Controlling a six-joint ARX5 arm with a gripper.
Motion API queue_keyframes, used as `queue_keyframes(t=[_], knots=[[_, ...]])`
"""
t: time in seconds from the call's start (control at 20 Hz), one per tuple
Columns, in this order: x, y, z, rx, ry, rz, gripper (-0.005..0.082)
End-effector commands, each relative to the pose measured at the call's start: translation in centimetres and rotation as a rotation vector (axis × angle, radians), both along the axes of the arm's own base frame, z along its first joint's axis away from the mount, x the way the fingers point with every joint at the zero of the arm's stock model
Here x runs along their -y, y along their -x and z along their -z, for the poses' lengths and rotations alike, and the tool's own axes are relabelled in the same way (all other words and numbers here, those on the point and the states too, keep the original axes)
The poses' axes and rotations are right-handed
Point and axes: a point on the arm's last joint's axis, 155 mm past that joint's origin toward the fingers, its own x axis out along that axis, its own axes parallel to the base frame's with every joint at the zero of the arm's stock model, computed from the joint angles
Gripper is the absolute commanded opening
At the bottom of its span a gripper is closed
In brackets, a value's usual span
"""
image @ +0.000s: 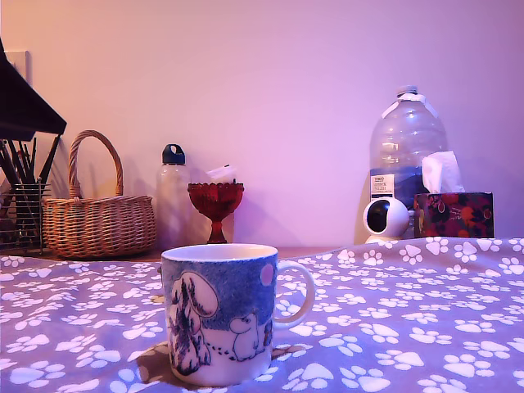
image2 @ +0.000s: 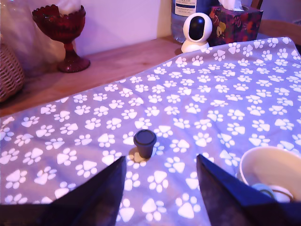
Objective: Pick the coffee capsule and then drop it inside the coffee cup in front of you
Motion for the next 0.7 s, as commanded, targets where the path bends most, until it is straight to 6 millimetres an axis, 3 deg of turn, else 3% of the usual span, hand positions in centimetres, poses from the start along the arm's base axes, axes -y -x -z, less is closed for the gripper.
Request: queue_keyframes(t=[0.0, 0.15, 0.25, 0.45, 0.65], knots=[[0.1, -0.1, 0.0, 0.007, 0.009, -0.001, 0.0431], [0.2, -0.3, -0.6, 0.031, 0.020, -0.001, 0.0431], [0.2, -0.4, 0.0, 0.014, 0.012, -0.001, 0.0434], [0.4, -0.8, 3.2, -0.037, -0.010, -0.001, 0.0542], [1.0, -2.1, 3.2, 0.023, 0.016, 0.000, 0.0542]])
